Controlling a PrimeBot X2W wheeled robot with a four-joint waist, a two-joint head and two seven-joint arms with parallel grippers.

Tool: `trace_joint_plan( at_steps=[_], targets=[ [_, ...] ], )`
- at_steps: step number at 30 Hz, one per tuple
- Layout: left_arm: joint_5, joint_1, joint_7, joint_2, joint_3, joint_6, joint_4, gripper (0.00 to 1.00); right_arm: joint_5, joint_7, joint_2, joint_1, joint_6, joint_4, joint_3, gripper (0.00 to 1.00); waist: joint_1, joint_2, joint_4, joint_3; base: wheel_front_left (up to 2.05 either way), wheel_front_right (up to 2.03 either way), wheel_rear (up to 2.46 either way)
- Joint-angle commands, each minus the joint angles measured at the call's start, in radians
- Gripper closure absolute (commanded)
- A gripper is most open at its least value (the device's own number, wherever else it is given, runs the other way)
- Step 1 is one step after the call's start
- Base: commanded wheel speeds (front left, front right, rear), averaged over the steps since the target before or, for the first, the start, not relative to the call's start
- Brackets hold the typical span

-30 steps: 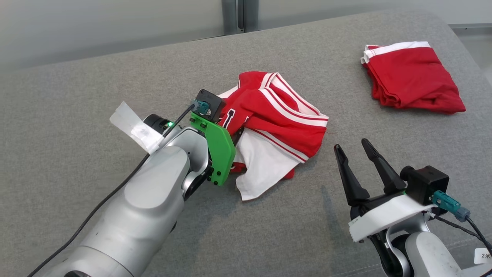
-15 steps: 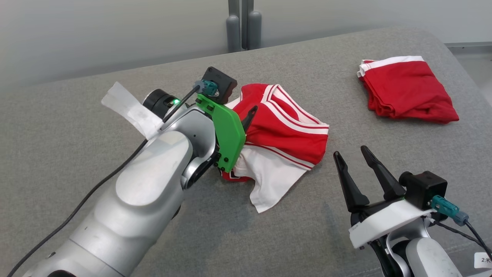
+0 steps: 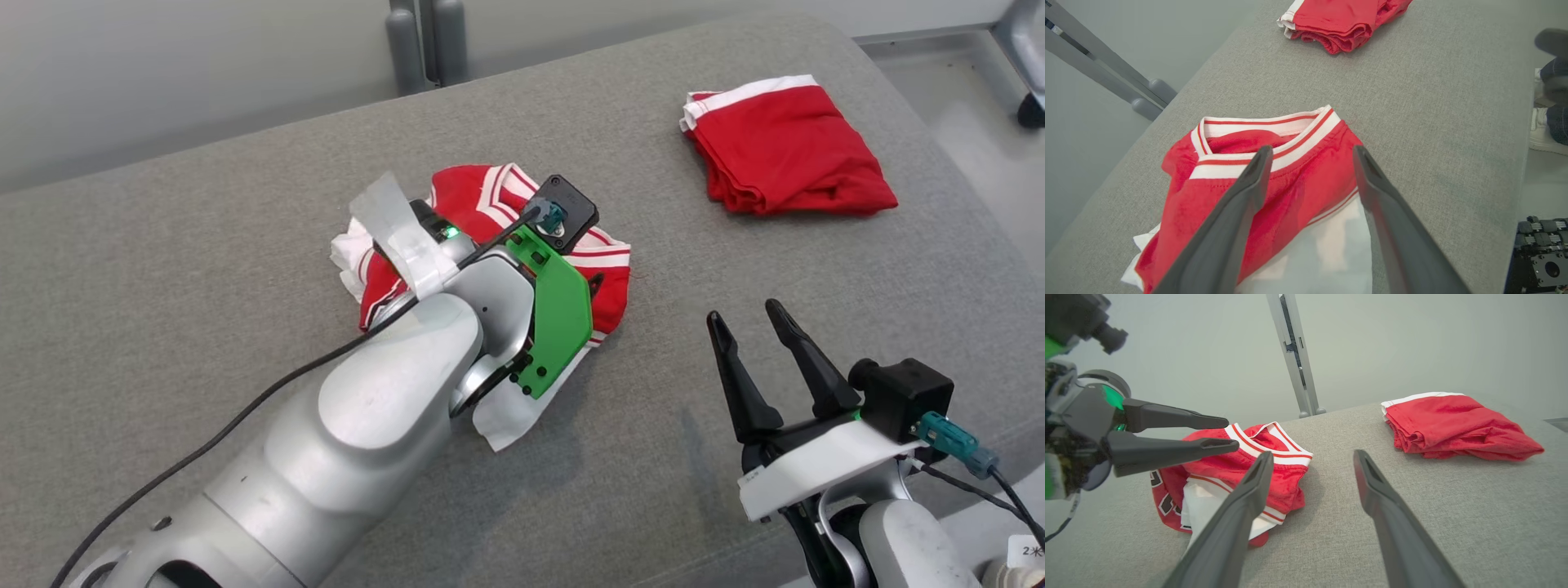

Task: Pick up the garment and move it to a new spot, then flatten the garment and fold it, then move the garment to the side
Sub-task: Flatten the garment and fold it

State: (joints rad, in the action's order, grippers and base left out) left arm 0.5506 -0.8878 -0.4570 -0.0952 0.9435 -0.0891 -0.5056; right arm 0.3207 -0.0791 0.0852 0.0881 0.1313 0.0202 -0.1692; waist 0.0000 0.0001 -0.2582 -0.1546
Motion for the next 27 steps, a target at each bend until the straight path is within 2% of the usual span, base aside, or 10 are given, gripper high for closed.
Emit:
trace_joint_plan(
  at_steps=[1,7,11,22,23,25,26,27],
  targets=[
    [-0.011,-0.023,-0.008,0.004,0.006,-0.001,-0.014,0.00,0.001,-0.011,-0.003,0.010,-0.001,0.000,0.001,0.00,0.0000,-0.0001,-0.059,-0.046,0.00,0.00,0.00],
    [-0.011,-0.069,-0.032,0.024,0.028,-0.003,-0.073,0.00,0.015,-0.041,-0.015,0.022,-0.001,-0.021,-0.006,0.00,0.0000,-0.0001,-0.137,-0.100,0.00,0.00,0.00],
    [-0.028,-0.098,-0.048,0.028,0.039,0.029,-0.122,0.00,0.022,-0.064,-0.023,0.028,-0.001,-0.041,-0.014,0.00,0.0000,-0.0001,-0.178,-0.127,0.00,0.00,0.00],
    [-0.009,-0.136,-0.152,0.037,0.064,0.055,-0.207,0.00,0.035,-0.103,-0.031,0.053,-0.001,-0.085,-0.034,0.00,0.0000,-0.0001,-0.216,-0.163,0.00,0.00,0.00],
    [-0.007,-0.138,-0.157,0.038,0.064,0.058,-0.210,0.13,0.035,-0.105,-0.031,0.057,-0.001,-0.089,-0.037,0.00,0.0000,-0.0001,-0.218,-0.164,0.00,0.00,0.00],
    [-0.006,-0.139,-0.160,0.039,0.069,0.061,-0.215,0.86,0.037,-0.110,-0.032,0.062,-0.001,-0.096,-0.041,0.00,0.0000,-0.0001,-0.218,-0.166,0.00,0.00,0.00],
    [-0.001,-0.139,-0.156,0.040,0.072,0.058,-0.218,1.00,0.039,-0.116,-0.033,0.064,-0.001,-0.102,-0.041,0.00,0.0000,-0.0001,-0.215,-0.166,0.00,0.00,0.00],
    [-0.001,-0.139,-0.151,0.040,0.073,0.057,-0.218,1.00,0.039,-0.118,-0.033,0.064,-0.001,-0.105,-0.040,0.00,0.0000,-0.0001,-0.211,-0.165,0.00,0.00,0.00]
  ],
)
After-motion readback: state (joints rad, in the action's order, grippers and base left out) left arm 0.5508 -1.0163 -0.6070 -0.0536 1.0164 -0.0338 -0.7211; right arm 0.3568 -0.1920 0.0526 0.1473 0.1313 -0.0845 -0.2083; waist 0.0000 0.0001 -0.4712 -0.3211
